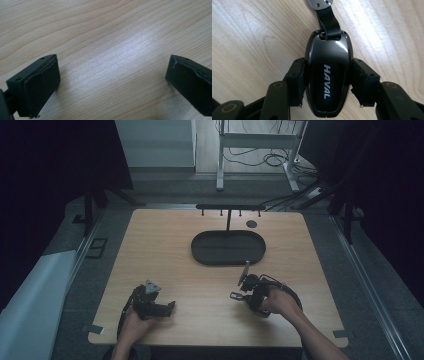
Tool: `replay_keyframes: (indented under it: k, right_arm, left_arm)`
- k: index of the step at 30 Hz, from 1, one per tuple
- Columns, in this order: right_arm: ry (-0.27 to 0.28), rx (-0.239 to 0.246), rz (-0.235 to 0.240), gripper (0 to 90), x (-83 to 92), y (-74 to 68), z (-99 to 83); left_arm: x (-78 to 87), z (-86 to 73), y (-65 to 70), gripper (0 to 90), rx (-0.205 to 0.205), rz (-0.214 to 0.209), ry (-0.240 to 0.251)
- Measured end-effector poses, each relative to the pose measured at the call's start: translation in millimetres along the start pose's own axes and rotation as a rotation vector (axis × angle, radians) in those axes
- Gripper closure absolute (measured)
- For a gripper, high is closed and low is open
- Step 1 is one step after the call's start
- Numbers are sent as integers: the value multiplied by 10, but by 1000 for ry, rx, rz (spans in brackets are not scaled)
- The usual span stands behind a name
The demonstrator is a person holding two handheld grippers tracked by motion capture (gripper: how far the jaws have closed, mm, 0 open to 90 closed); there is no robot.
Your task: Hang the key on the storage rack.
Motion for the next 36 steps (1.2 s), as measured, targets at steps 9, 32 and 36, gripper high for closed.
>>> replay_keyframes:
  k: [9, 32, 36]
  right_arm:
    - [45, -12, -13, 488, 329, 137, -30]
    - [129, -125, -38, 489, 1103, 717, -80]
    - [136, -162, -43, 489, 1243, 883, -76]
  left_arm:
    - [-1, 2, -1, 0, 0, 1, 0]
    - [-4, 4, -1, 0, 0, 2, 5]
    - [-2, 4, -1, 0, 0, 0, 1]
Point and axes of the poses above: each handheld gripper's, and its own axes: x roughly backward along the jaws, z roughly out of its top, y roughly to its right, the point moved 6 cm from there along -x, roughly forward along the jaws, and after that the axes turned 12 degrees about x, right-handed, at the moved point
